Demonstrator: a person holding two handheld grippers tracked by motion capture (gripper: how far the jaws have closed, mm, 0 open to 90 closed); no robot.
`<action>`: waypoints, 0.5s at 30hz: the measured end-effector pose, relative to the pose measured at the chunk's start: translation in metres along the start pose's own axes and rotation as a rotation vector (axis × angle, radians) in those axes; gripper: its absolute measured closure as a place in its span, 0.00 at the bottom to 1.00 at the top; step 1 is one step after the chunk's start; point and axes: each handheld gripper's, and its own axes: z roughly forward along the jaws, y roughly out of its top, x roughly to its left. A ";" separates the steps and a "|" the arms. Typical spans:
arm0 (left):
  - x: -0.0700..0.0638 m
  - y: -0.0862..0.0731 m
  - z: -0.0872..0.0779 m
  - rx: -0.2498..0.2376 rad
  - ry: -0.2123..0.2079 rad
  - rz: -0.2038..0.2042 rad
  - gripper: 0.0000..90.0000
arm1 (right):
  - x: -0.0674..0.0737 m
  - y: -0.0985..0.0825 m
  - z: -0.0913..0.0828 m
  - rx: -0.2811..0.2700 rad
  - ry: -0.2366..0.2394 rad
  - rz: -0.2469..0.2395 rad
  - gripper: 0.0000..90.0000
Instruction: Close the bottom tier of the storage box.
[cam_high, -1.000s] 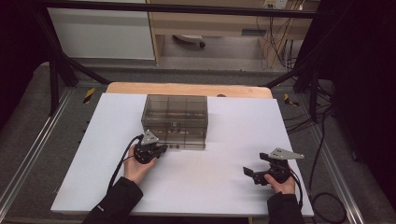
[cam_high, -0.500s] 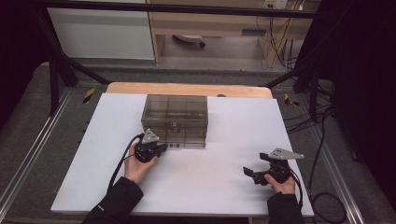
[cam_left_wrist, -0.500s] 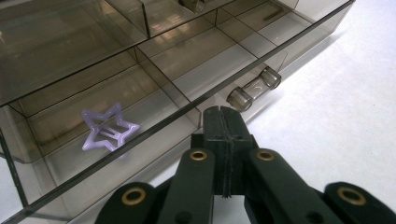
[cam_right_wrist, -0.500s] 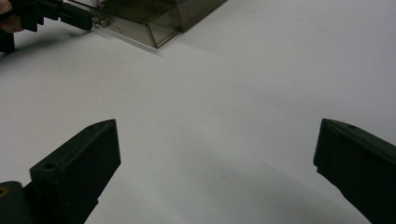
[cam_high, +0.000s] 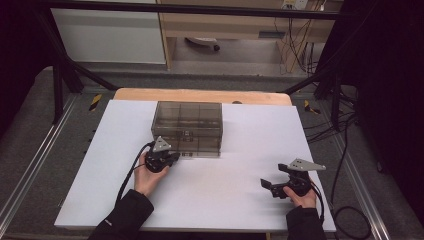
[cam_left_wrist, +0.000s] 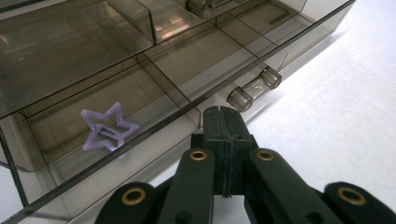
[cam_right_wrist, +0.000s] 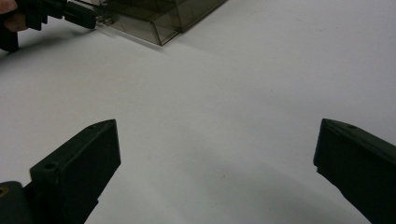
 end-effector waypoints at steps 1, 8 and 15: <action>0.000 0.000 0.000 0.000 0.000 0.001 1.00 | 0.000 0.000 0.000 0.001 0.000 0.001 0.01; 0.001 0.001 0.002 0.001 0.002 -0.002 1.00 | 0.000 0.000 0.000 0.002 0.001 0.002 0.01; 0.003 0.003 0.003 -0.002 0.009 -0.005 1.00 | 0.000 0.000 0.001 0.004 0.000 -0.003 0.01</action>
